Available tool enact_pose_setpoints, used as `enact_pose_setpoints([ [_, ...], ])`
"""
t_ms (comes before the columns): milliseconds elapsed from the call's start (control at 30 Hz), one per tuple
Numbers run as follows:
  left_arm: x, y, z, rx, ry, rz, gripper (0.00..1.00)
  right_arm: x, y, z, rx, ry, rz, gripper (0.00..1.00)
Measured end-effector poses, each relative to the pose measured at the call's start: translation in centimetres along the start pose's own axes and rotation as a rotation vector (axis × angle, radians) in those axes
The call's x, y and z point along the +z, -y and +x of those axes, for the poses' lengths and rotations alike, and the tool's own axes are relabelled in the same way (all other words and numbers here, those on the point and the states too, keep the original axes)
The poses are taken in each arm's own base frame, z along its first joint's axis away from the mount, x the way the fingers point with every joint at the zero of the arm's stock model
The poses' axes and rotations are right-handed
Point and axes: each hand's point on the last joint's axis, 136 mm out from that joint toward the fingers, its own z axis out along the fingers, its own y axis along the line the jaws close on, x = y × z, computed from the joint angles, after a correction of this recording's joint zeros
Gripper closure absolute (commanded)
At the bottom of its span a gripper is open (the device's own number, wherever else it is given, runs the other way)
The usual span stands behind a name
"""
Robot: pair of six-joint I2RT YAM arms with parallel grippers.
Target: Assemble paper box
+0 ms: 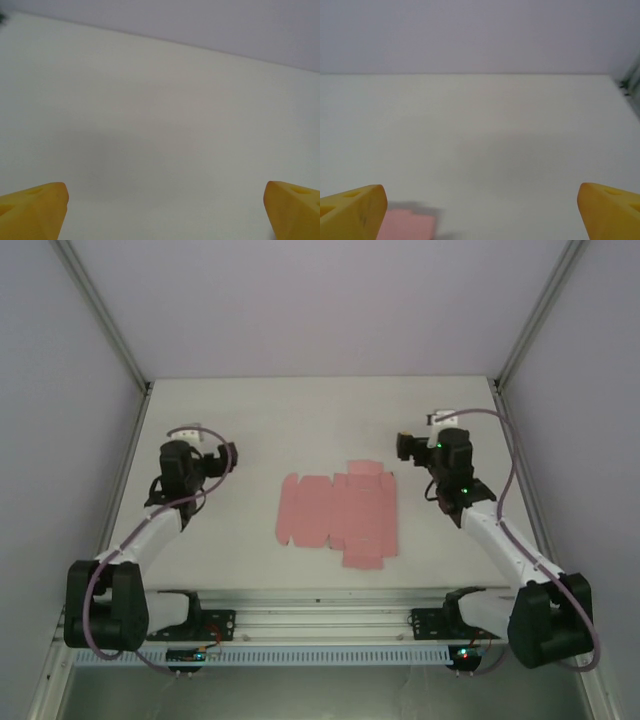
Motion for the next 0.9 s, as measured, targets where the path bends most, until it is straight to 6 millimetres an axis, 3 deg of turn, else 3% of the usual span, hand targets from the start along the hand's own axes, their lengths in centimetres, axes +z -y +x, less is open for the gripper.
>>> enact_pose_setpoints([
  [100,-0.2,3.8,3.2,-0.031,-0.118,0.104,0.01,-0.2,-3.7,1.6,0.026,-0.144,-0.069,0.11],
  [200,-0.6,6.7,6.1,-0.039,-0.238,0.177,0.0,-0.1,-6.6,5.1,0.062,-0.325,-0.134,0.22],
  [233,-0.7,7.4,6.8,-0.041,-0.273,0.191,0.0,-0.1,-7.4,6.6,0.08,-0.395,-0.154,0.27],
  [400,-1.0,9.7,9.8,-0.061,-0.411,0.245,0.0,-0.9,-9.5,13.2,0.156,-0.668,-0.218,0.35],
  [533,-1.0,10.2,11.8,-0.102,-0.494,0.265,0.0,-1.6,-9.7,16.6,0.226,-0.789,-0.237,0.39],
  [767,-0.9,11.6,14.8,-0.14,-0.614,0.333,0.0,-0.7,-6.1,23.3,0.336,-0.969,-0.134,0.52],
  [900,-0.7,12.2,16.5,-0.146,-0.688,0.353,0.0,0.5,-6.1,23.0,0.4,-0.941,-0.166,0.57],
])
